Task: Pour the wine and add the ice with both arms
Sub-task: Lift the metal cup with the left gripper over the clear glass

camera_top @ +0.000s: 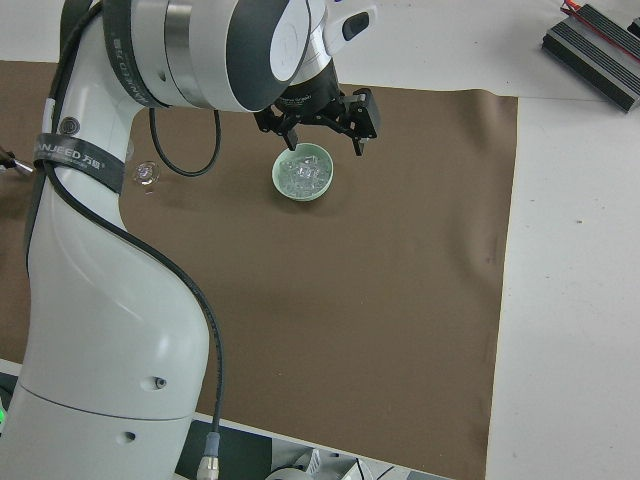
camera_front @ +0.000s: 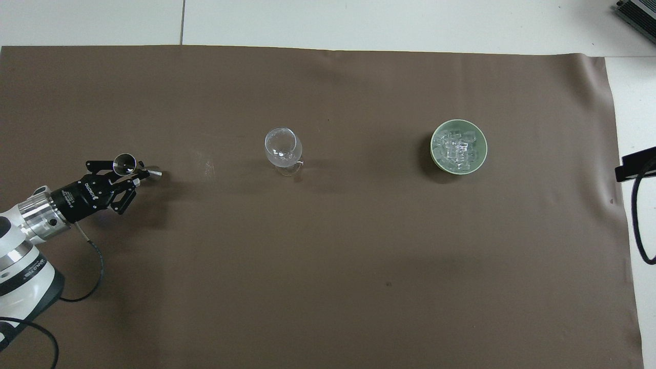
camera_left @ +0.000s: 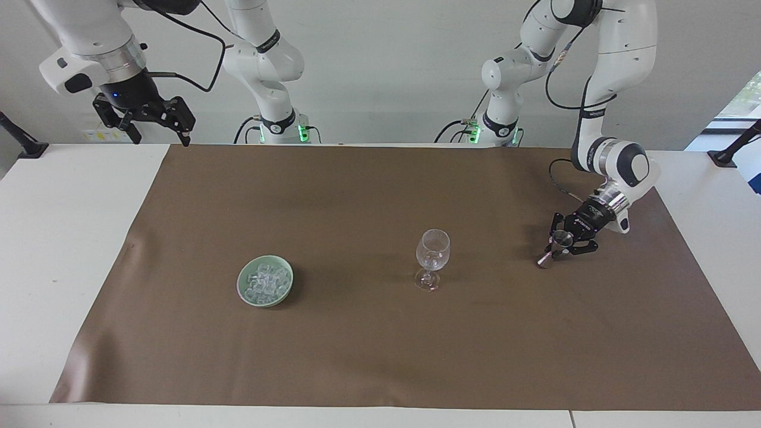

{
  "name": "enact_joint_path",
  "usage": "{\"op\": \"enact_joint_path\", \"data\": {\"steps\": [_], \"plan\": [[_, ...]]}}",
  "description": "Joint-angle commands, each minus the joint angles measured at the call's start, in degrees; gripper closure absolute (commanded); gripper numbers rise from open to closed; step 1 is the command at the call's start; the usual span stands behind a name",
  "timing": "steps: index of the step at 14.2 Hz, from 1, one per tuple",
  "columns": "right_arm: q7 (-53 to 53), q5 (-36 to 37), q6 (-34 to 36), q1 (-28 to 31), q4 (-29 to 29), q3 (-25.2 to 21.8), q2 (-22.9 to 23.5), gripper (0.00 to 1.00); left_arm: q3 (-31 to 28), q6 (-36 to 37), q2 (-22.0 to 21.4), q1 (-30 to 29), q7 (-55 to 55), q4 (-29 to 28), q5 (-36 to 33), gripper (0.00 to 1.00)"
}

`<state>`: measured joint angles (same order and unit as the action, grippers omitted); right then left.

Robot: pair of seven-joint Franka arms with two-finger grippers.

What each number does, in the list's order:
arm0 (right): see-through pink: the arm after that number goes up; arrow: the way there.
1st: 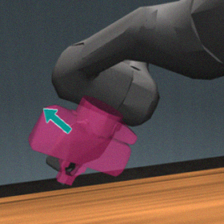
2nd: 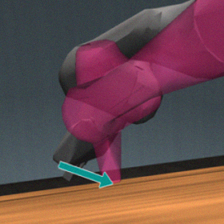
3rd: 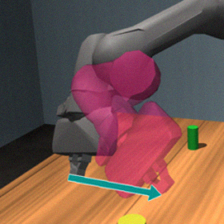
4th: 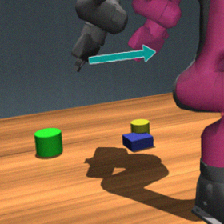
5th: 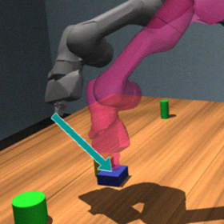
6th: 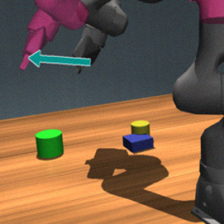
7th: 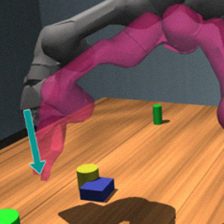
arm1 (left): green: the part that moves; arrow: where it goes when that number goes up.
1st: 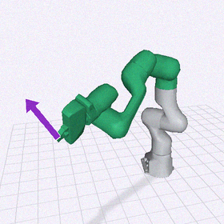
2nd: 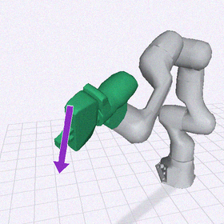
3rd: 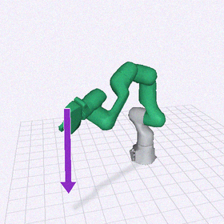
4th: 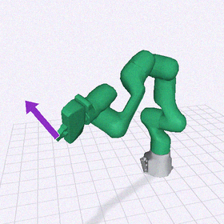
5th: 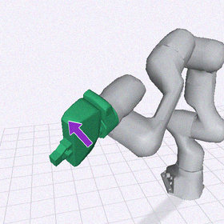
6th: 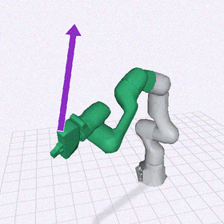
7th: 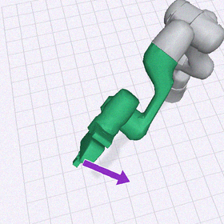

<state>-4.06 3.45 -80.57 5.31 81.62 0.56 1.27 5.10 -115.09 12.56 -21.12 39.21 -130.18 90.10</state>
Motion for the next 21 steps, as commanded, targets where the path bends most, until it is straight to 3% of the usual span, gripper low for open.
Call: {"op": "enact_joint_path", "data": {"steps": [1, 7, 12, 21], "plan": [[0.54, -1.16, -1.17, 0.14, 1.17, 0.14, -0.83, 0.00, -0.18, -2.68, -3.94, 3.01, 5.07, -0.16, 0.87, 1.00], [0.63, -1.16, -1.17, 0.14, 1.17, 0.14, -0.83, 0.00, 0.08, -8.30, -8.16, 8.46, 12.36, 1.07, 0.87, 1.00], [0.63, -1.16, -1.17, 0.14, 1.17, 0.14, -0.83, 0.00, 0.35, -9.80, -9.22, 11.18, 14.92, 2.29, 0.87, 1.00], [0.63, -1.16, -1.17, 0.14, 1.17, 0.14, -0.83, 0.00, 0.79, -24.38, -10.80, 22.52, 23.71, 5.99, 0.78, 1.00]]}}
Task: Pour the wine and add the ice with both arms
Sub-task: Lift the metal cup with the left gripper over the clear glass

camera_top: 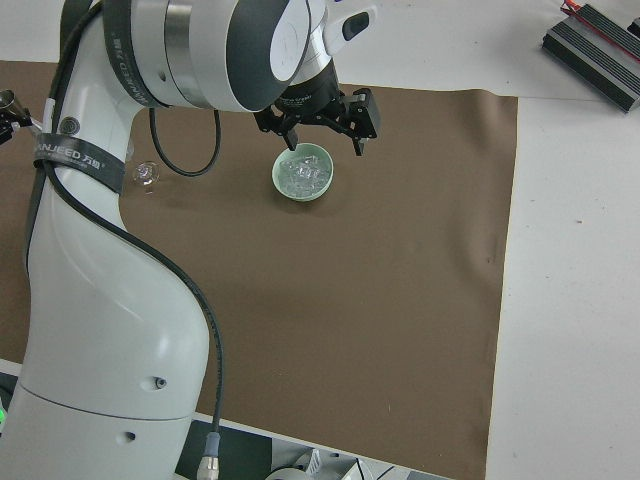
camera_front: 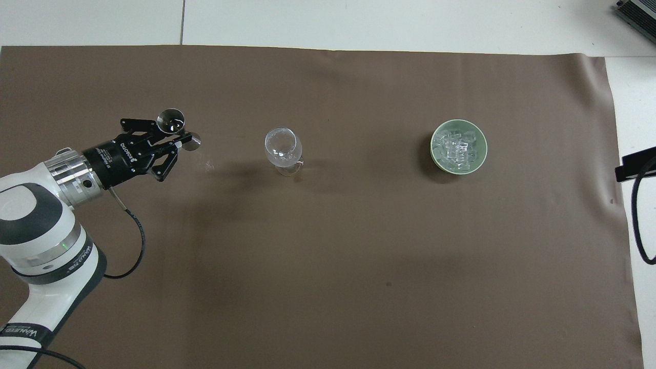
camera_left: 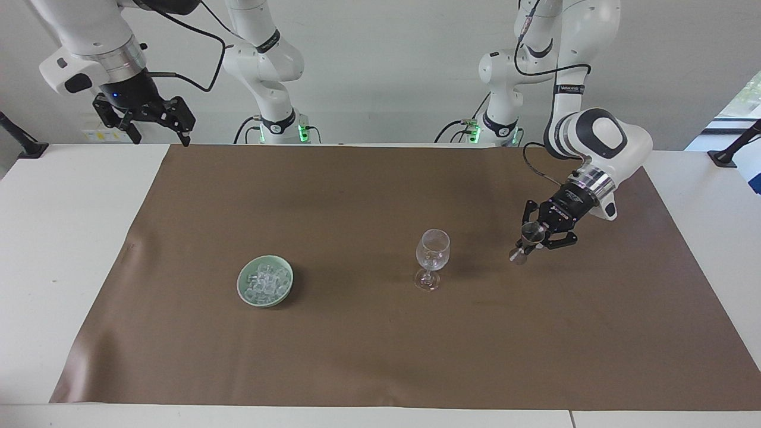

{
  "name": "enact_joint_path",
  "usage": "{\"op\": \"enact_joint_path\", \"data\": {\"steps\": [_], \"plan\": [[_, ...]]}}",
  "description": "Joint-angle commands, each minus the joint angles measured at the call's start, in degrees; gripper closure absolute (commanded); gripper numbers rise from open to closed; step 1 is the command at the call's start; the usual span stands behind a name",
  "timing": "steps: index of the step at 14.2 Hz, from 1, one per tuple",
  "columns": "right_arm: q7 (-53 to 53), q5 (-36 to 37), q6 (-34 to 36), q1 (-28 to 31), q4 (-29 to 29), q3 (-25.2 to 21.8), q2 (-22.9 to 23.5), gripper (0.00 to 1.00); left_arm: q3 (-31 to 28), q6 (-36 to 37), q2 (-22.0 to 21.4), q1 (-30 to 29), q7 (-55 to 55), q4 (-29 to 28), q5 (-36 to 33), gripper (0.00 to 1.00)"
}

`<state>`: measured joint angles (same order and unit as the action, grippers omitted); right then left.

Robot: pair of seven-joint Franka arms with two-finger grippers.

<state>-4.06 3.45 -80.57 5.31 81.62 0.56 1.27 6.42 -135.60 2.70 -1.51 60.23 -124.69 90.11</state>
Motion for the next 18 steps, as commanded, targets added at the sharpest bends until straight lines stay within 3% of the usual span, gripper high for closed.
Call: {"op": "enact_joint_path", "data": {"steps": [1, 11, 18], "plan": [[0.54, -1.16, -1.17, 0.14, 1.17, 0.14, -0.83, 0.00, -0.44, -5.10, -0.95, 4.05, 3.22, 0.59, 0.77, 1.00], [0.63, -1.16, -1.08, 0.14, 1.17, 0.14, -0.83, 0.00, 6.41, -16.70, -0.51, 6.34, 5.78, 2.79, 0.68, 1.00], [0.63, -1.16, -1.17, 0.14, 1.17, 0.14, -0.83, 0.00, 6.94, -22.24, 0.11, 9.85, 6.22, 3.93, 0.59, 1.00]]}}
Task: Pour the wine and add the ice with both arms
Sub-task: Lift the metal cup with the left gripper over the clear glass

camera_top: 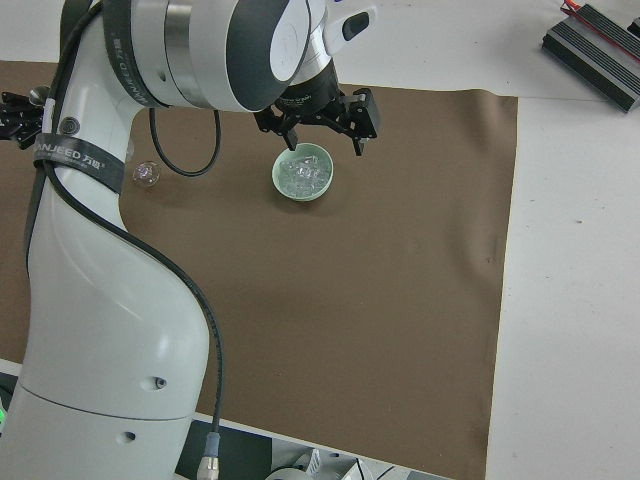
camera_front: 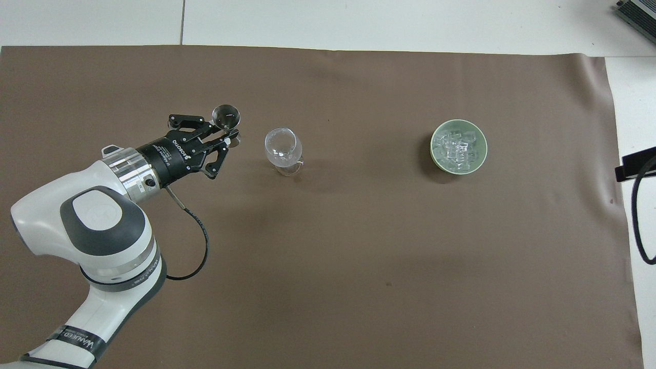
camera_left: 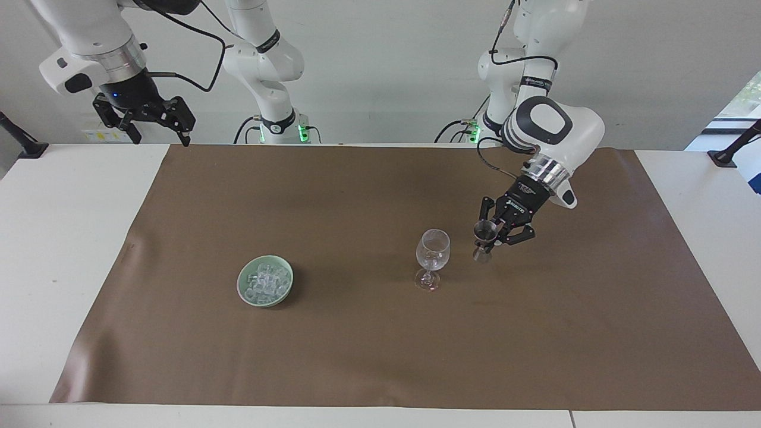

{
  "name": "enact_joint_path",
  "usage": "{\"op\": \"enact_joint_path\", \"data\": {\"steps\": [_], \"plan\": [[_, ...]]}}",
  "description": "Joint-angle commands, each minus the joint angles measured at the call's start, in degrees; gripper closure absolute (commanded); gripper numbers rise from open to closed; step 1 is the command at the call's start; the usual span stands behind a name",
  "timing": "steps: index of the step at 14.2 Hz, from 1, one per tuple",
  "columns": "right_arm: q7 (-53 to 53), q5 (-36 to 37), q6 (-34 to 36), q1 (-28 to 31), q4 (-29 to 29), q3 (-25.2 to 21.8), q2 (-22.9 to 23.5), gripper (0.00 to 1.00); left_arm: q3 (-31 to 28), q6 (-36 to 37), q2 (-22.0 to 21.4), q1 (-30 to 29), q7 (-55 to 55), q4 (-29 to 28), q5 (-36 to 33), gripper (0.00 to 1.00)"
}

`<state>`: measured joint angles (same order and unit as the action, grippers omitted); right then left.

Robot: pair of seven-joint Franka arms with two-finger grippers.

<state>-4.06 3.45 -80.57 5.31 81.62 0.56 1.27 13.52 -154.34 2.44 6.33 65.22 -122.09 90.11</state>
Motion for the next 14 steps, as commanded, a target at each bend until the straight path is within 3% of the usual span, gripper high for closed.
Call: {"op": "enact_joint_path", "data": {"steps": [1, 7, 14], "plan": [[0.63, -1.16, -1.17, 0.14, 1.17, 0.14, -0.83, 0.00, -0.16, -4.21, 0.46, 2.45, 1.23, 1.59, 0.24, 1.00], [0.63, -1.16, -1.17, 0.14, 1.17, 0.14, -0.83, 0.00, -0.16, -7.38, 2.22, 4.56, 0.18, 3.61, -0.29, 1.00], [0.63, -1.16, -1.17, 0.14, 1.17, 0.14, -0.83, 0.00, -0.16, -10.72, 3.53, 6.50, -0.70, 4.49, -5.65, 1.00]]}}
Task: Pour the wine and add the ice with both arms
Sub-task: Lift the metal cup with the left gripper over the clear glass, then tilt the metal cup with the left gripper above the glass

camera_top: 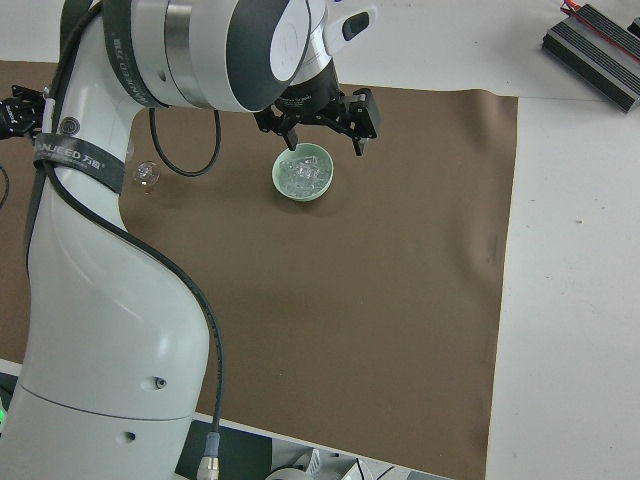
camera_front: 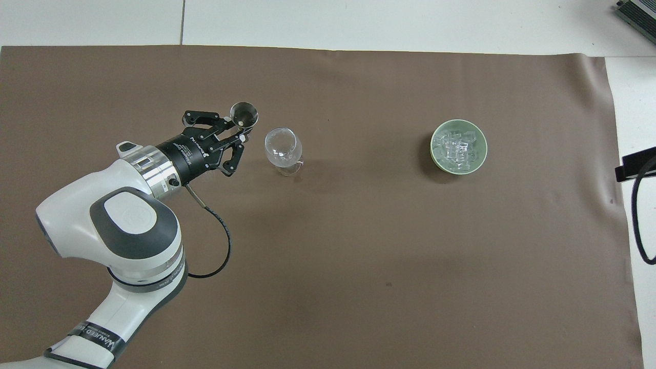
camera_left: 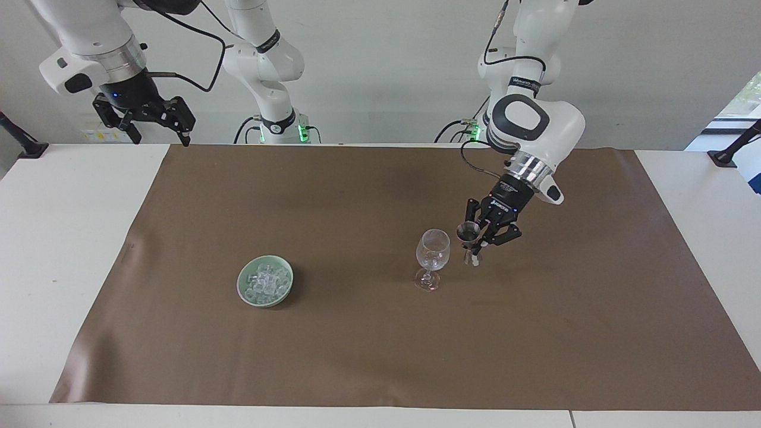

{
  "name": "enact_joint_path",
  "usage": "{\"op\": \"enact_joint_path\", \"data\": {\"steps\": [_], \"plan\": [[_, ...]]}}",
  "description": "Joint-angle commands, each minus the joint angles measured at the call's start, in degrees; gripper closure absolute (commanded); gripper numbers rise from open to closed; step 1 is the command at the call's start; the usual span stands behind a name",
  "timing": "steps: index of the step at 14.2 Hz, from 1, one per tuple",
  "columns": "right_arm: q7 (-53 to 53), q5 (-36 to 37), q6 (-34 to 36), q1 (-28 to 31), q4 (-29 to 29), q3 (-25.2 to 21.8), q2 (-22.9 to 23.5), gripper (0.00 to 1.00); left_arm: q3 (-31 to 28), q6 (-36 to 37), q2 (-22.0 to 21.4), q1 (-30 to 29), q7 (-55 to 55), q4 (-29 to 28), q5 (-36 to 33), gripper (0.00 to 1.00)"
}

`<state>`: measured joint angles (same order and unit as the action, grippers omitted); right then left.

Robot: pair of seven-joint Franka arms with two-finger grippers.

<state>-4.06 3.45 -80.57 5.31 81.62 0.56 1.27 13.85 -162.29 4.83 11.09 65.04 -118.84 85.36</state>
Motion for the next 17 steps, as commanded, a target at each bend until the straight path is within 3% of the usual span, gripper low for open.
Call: {"op": "enact_joint_path", "data": {"steps": [1, 17], "plan": [[0.63, -1.16, -1.17, 0.14, 1.17, 0.14, -0.83, 0.00, -0.49, -2.94, 1.24, 1.74, -1.40, 1.15, -1.25, 1.00], [0.63, -1.16, -1.17, 0.14, 1.17, 0.14, -0.83, 0.00, -0.32, -7.68, 1.33, 3.76, -14.76, 0.63, -1.34, 1.00]]}}
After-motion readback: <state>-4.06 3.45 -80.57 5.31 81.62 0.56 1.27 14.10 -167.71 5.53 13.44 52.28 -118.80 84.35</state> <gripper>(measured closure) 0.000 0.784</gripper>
